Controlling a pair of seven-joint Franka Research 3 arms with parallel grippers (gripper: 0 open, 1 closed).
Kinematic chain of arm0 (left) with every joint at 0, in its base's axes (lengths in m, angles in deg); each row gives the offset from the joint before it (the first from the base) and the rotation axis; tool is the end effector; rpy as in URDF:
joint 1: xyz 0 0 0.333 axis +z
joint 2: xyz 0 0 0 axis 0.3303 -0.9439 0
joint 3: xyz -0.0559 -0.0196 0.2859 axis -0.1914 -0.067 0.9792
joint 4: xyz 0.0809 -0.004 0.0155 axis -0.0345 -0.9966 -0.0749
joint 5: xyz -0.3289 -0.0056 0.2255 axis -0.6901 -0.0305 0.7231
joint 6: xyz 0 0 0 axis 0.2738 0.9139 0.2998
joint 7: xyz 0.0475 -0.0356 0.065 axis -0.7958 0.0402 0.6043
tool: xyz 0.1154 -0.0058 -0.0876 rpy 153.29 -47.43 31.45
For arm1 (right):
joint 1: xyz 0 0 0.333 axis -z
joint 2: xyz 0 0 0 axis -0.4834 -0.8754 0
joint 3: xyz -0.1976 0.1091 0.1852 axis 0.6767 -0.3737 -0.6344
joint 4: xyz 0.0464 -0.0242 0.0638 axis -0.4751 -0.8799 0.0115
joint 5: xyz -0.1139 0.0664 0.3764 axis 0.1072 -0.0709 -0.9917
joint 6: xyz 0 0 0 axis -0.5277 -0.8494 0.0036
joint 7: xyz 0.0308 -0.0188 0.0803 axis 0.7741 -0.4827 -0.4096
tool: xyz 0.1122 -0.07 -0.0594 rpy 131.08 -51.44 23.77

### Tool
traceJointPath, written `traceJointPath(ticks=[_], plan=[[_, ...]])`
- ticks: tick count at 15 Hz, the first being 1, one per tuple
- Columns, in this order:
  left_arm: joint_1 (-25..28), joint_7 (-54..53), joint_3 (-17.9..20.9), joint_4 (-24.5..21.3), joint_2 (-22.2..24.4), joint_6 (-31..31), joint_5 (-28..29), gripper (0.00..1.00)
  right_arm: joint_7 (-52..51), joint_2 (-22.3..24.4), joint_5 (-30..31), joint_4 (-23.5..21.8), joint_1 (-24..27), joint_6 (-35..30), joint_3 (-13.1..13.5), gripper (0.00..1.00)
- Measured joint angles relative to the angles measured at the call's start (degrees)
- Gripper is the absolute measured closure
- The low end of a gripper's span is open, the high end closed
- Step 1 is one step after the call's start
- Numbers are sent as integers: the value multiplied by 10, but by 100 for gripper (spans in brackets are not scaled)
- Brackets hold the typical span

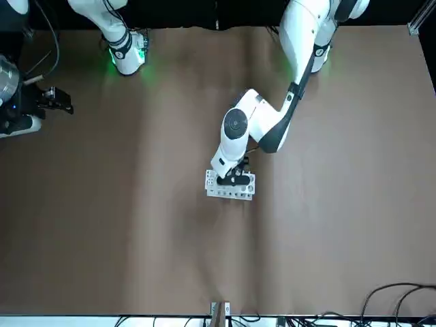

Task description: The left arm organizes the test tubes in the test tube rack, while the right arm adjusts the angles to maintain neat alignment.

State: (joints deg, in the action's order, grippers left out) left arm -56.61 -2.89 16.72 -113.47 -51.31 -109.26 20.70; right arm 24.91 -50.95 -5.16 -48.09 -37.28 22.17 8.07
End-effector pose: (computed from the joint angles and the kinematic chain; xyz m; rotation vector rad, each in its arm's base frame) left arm 0.5343 -0.4720 0.2333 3.1258 -0.0036 -0.0605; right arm 0.5349 0.0154 0.5364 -3.0855 -0.1921 0.2976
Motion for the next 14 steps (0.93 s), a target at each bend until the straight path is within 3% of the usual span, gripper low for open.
traceJointPath(ticks=[14], plan=[[0,0,0,10,-1,-2,0,65,0,0,0,0,0,0,0,0]])
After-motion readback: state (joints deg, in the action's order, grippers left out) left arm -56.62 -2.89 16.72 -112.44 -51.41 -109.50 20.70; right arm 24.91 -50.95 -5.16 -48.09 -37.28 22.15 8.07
